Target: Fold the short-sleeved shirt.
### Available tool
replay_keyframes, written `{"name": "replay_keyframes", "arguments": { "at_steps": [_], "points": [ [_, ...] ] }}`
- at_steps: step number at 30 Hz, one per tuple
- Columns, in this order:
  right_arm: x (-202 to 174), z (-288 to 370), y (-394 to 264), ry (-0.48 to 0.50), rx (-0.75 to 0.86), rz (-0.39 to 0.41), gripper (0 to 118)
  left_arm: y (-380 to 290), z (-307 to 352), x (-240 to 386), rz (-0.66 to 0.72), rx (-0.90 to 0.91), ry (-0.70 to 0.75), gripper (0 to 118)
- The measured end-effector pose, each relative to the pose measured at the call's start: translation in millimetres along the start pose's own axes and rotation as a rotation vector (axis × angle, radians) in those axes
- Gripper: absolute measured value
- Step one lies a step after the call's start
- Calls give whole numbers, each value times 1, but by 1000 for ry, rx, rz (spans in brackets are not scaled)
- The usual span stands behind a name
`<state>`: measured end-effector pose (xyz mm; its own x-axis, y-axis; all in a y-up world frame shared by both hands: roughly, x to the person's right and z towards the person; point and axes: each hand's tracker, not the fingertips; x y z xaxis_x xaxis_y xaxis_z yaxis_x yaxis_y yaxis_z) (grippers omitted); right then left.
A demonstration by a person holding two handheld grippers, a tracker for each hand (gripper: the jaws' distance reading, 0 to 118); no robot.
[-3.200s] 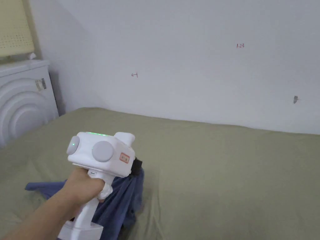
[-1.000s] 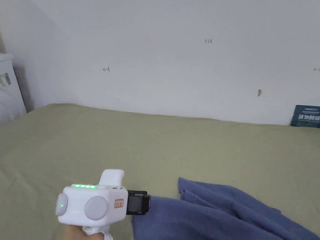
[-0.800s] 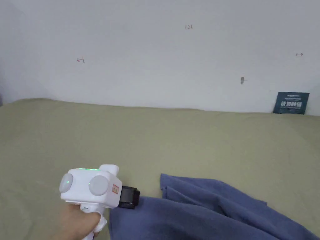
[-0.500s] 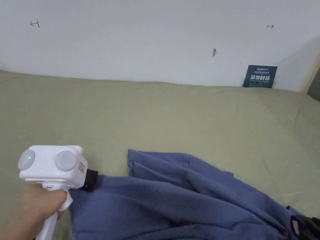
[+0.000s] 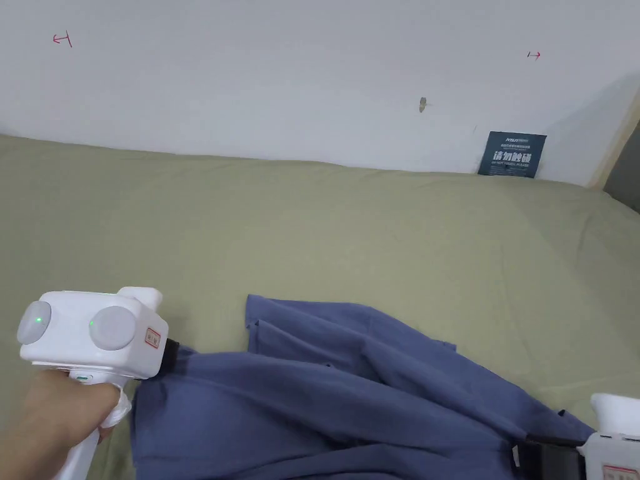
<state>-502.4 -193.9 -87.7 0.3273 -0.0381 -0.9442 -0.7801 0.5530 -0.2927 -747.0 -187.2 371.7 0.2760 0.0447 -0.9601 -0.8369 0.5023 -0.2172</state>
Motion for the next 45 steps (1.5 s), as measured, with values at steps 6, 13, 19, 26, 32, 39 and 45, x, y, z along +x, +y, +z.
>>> {"name": "replay_keyframes", "arguments": {
  "at_steps": [6,13,19,26,32,39,45],
  "points": [
    [-8,18,-4,58,44,-6,3,-7,6,-3,16,80,-45,6],
    [-20,79,22,184,297,31,3,7,62,-13,77,252,-156,6],
    [-44,121,68,226,442,145,3,37,136,-26,98,447,-170,6],
    [-67,150,138,227,563,194,3,78,204,-47,67,579,-144,6],
    [-77,165,198,232,678,240,3,113,243,-64,54,691,-121,6],
    [-87,165,265,182,710,254,3,164,248,-87,58,683,-62,6],
    [-88,147,306,157,744,194,3,195,240,-92,77,727,-78,6]
  ]
}}
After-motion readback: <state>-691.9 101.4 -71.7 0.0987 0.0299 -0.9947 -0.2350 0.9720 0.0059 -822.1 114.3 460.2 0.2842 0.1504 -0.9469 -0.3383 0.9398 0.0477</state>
